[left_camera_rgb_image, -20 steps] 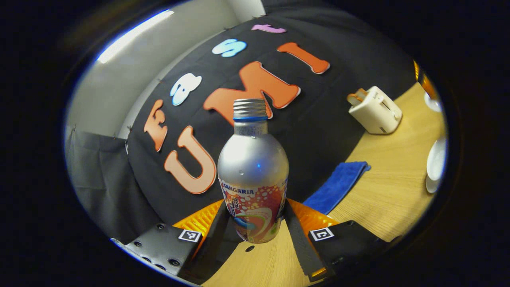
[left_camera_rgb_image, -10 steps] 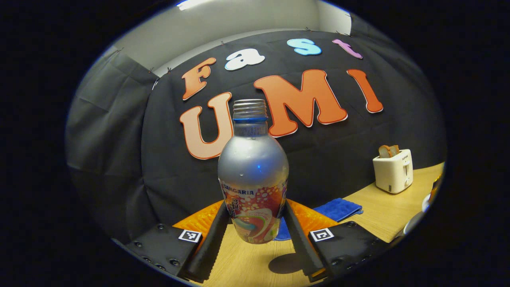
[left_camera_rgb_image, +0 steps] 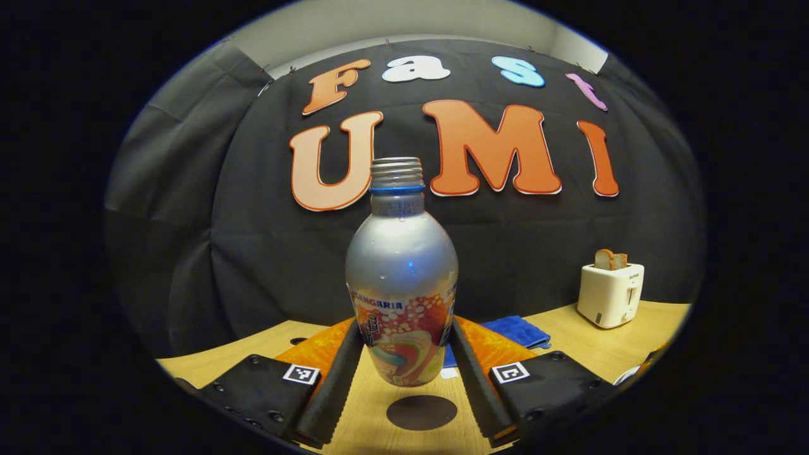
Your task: Open the teacup lid with one hand, grasp the water bottle and pour water into the teacup with the other hand; after pouring, place the water bottle on the coaster and then close the teacup lid.
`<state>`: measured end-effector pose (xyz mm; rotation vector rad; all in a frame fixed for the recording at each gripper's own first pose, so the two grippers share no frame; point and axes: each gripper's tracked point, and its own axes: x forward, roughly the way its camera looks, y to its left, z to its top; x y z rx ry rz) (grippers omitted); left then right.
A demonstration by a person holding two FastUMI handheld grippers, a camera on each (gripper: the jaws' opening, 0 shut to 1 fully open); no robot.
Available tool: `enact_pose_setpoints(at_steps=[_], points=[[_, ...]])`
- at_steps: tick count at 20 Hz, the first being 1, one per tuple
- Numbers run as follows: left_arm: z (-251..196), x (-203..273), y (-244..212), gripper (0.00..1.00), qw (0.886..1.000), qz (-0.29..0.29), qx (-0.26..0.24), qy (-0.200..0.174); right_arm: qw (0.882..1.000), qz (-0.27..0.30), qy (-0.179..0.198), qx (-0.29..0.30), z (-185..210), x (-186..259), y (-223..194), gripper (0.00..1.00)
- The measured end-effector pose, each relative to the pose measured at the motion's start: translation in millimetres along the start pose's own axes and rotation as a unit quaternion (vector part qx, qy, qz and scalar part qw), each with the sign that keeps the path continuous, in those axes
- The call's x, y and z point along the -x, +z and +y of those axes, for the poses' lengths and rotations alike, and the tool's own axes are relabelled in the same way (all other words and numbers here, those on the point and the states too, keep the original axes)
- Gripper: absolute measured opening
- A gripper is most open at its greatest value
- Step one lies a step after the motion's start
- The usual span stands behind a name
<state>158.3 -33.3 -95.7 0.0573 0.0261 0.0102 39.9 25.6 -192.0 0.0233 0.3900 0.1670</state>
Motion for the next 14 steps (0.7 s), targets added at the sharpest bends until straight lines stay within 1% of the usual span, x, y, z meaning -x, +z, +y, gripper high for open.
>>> enact_pose_setpoints(at_steps=[1, 2, 4, 7, 9, 10, 11, 12, 13, 14], points=[[-2, -3, -5, 0.82, 1.0, 0.008, 0.005, -0.004, 1.0, 0.001, 0.001, 0.0, 1, -1, -1, 0.17], [-3, -8, -10, 0.82, 1.0, 0.016, 0.007, -0.008, 1.0, 0.002, 0.002, 0.001, 1, -2, -2, 0.21], [-5, -10, -17, 0.84, 0.999, 0.03, 0.015, -0.014, 1.0, 0.012, -0.001, 0.001, -1, -3, -7, 0.21], [-11, -17, -31, 0.82, 0.998, 0.055, 0.029, -0.028, 1.0, 0.016, 0.0, -0.013, -2, -4, -6, 0.22], [-13, -23, -43, 0.84, 0.995, 0.074, 0.043, -0.045, 1.0, 0.021, 0.009, -0.014, 1, -2, -7, 0.28], [-13, -26, -50, 0.84, 0.994, 0.088, 0.051, -0.05, 1.0, 0.021, 0.011, -0.016, 2, -2, -8, 0.29], [-10, -29, -56, 0.84, 0.991, 0.102, 0.06, -0.056, 1.0, 0.021, 0.013, -0.014, 3, -1, -6, 0.33], [-9, -31, -63, 0.82, 0.989, 0.114, 0.07, -0.058, 1.0, 0.02, 0.015, -0.013, 4, 0, -6, 0.36], [-6, -33, -70, 0.84, 0.988, 0.125, 0.074, -0.056, 1.0, 0.019, 0.018, -0.015, 6, 1, -5, 0.41], [-7, -35, -75, 0.84, 0.987, 0.134, 0.073, -0.054, 1.0, 0.017, 0.018, -0.016, 7, 3, -4, 0.43]])
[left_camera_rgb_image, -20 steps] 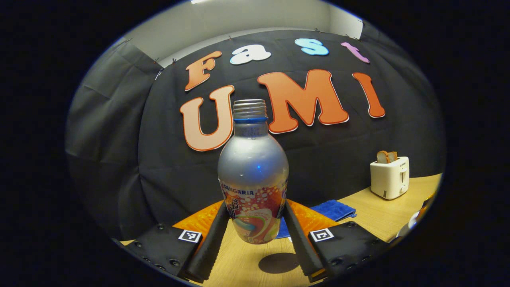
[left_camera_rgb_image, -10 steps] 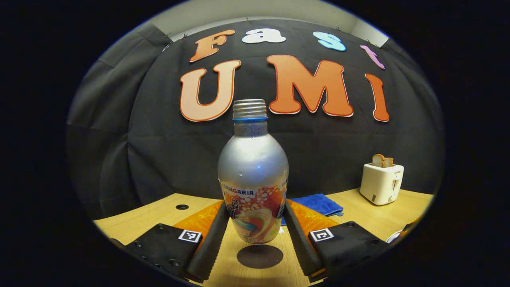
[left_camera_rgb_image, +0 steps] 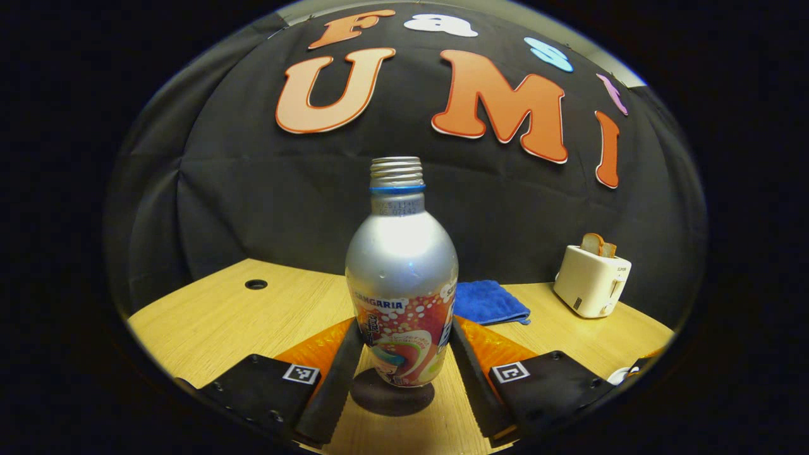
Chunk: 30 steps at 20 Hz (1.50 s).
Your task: Open the teacup lid with one hand, grasp the water bottle and pour water into the teacup with the other hand; after pouring, place the water bottle on the coaster and then close the teacup lid.
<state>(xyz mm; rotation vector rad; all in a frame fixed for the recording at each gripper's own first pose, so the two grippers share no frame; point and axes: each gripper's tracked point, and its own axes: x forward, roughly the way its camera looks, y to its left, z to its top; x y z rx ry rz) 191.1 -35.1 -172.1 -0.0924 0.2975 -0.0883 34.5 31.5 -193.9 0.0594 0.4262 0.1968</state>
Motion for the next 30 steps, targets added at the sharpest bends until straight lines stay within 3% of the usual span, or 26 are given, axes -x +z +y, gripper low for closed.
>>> enact_pose_setpoints(at_steps=[5, 10, 14, 15, 19, 24, 30], points=[[9, -6, -26, 0.84, 0.999, 0.042, -0.011, 0.002, 1.0, -0.018, 0.003, -0.003, 2, 6, 12, 0.58], [8, -12, -46, 0.87, 0.997, 0.077, -0.023, -0.005, 0.999, -0.034, -0.005, 0.025, 0, 10, 25, 0.54], [7, -15, -56, 0.87, 0.996, 0.092, -0.017, -0.008, 0.998, -0.04, -0.004, 0.043, 4, 10, 29, 0.59], [7, -13, -58, 0.96, 0.995, 0.094, -0.015, -0.01, 0.998, -0.042, -0.005, 0.048, 4, 10, 32, 0.59], [3, -1, -56, 0.98, 0.995, 0.093, -0.025, -0.016, 0.997, -0.052, -0.007, 0.056, 7, 13, 40, 0.59], [-8, 31, -23, 0.97, 0.998, 0.051, -0.026, -0.03, 0.995, -0.079, -0.017, 0.052, 10, 24, 60, 0.59], [-8, 90, 40, 0.97, 0.998, -0.039, -0.039, -0.017, 0.992, -0.107, -0.031, 0.052, 14, 41, 82, 0.63]])
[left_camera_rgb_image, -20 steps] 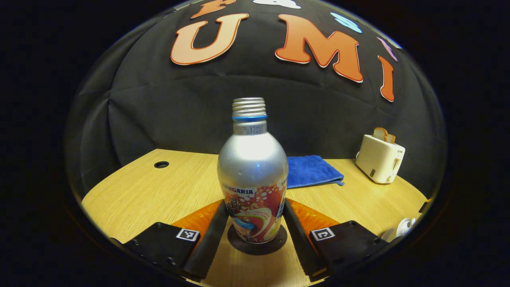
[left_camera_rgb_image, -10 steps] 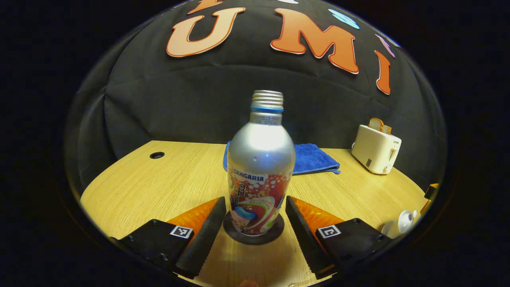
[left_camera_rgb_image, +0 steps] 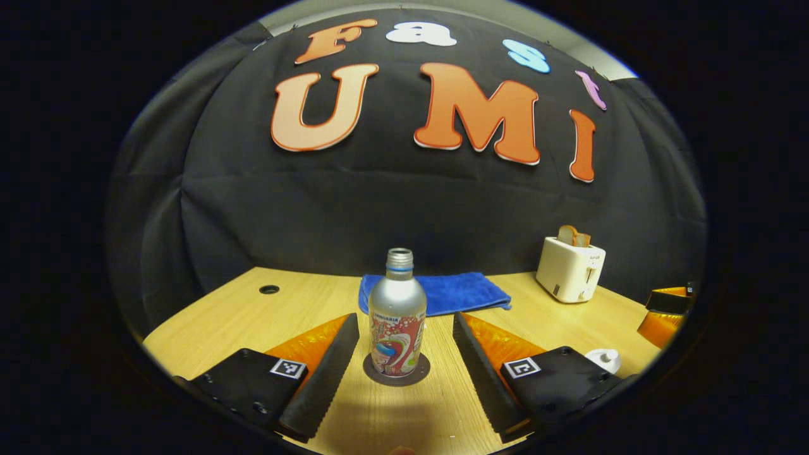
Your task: Open the teacup lid with one hand, grasp the water bottle and pour water into the teacup with the other hand; after pouring, place the water bottle on the coaster and then close the teacup lid.
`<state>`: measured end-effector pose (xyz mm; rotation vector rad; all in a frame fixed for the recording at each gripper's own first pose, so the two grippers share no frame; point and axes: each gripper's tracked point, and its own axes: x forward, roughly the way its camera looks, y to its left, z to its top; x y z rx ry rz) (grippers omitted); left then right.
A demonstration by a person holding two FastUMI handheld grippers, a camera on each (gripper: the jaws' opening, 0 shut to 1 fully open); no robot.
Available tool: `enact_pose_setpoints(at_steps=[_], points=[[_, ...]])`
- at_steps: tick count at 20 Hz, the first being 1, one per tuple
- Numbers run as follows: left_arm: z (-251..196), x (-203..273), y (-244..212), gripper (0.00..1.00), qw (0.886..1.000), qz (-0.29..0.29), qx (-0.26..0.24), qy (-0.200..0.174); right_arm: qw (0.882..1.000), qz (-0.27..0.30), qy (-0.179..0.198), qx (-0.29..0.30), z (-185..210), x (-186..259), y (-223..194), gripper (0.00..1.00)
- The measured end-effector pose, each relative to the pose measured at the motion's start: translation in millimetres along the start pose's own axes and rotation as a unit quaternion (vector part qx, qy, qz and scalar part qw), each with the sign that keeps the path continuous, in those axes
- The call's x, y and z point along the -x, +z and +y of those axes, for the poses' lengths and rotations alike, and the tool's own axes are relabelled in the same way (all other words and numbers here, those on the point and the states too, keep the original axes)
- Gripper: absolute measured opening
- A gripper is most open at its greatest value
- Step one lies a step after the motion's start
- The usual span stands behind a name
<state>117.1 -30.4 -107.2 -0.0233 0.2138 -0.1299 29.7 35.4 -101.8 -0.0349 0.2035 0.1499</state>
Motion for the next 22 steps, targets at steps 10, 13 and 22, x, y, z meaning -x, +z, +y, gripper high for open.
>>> enact_pose_setpoints(at_steps=[10, 13, 22], points=[[5, 85, 63, 0.97, 0.994, -0.103, -0.014, 0.037, 0.997, -0.076, -0.019, -0.012, -8, 21, 42, 0.86], [9, 101, 65, 0.97, 0.992, -0.117, -0.015, 0.048, 0.995, -0.095, -0.028, -0.009, -12, 28, 51, 0.86], [26, 124, 61, 0.97, 0.989, -0.127, -0.026, 0.078, 0.993, -0.109, -0.035, -0.011, -21, 39, 57, 0.86]])
